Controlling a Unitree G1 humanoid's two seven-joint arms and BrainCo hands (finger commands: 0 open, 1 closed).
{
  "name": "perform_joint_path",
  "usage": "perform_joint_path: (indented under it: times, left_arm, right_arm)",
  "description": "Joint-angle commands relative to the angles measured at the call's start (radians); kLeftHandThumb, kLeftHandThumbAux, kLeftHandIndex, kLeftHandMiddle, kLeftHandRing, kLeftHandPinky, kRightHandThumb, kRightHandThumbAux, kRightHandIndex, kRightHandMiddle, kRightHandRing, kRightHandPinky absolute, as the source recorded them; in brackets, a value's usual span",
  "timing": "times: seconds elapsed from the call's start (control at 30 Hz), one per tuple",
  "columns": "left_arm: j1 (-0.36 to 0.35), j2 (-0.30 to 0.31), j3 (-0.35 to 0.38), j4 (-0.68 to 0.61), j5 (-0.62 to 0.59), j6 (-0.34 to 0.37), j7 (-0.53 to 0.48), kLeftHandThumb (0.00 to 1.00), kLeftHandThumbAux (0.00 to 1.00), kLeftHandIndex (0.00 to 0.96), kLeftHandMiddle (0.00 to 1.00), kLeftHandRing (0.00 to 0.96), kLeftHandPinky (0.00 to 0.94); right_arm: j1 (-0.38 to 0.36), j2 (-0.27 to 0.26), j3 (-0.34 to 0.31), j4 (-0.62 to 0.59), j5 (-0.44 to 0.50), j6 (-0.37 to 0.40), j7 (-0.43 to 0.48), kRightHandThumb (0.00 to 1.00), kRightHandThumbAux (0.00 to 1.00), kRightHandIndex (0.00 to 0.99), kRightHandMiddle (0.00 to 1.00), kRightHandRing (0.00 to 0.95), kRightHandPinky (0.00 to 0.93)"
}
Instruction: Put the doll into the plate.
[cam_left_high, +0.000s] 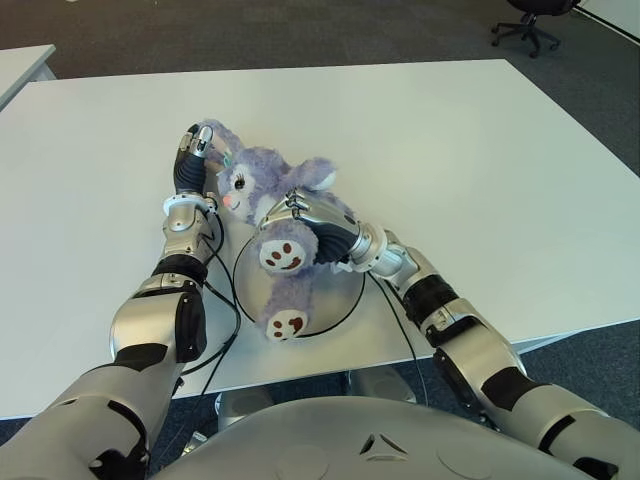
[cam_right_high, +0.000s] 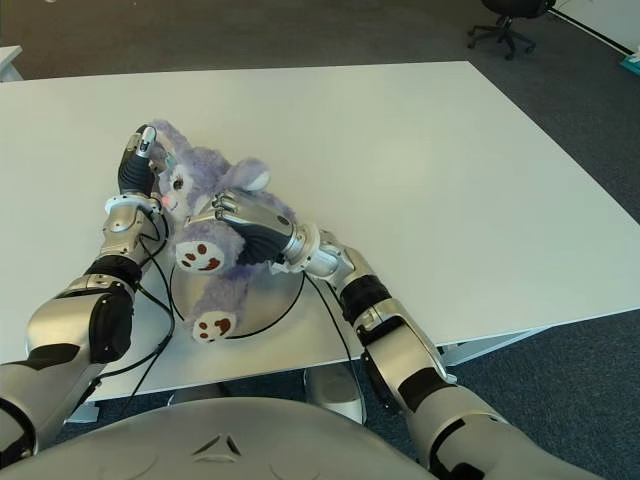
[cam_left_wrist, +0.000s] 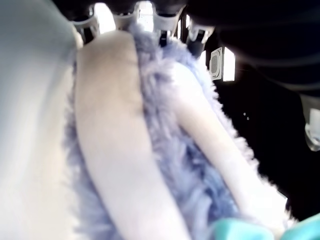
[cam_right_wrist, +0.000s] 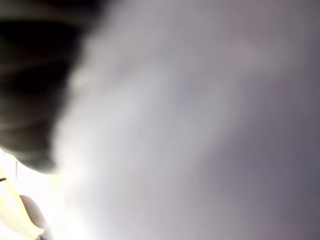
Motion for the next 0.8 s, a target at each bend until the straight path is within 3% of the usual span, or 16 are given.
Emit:
perform_joint_path:
  times: [0.03,0.8]
  left_arm:
    - [0.082,-0.040,-0.010,0.058,0.010,0.049,0.016,0.000,0.379,0.000,0.101,0.050,0.000]
    - [0.085,-0.045,-0.007,0.055,0.006,0.045,0.015,0.000,0.382,0.000,0.106,0.052,0.000]
  right_arm:
    - [0.140,-0.020,0.046,0.099,0.062,0.039,0.062,0.722,0.714,0.438,0.819,0.821,0.826]
    - [0.190,-0.046,0.049,-0.045,0.108,0.186,0.163,0.701,0.708,0.438,0.784,0.778,0.776]
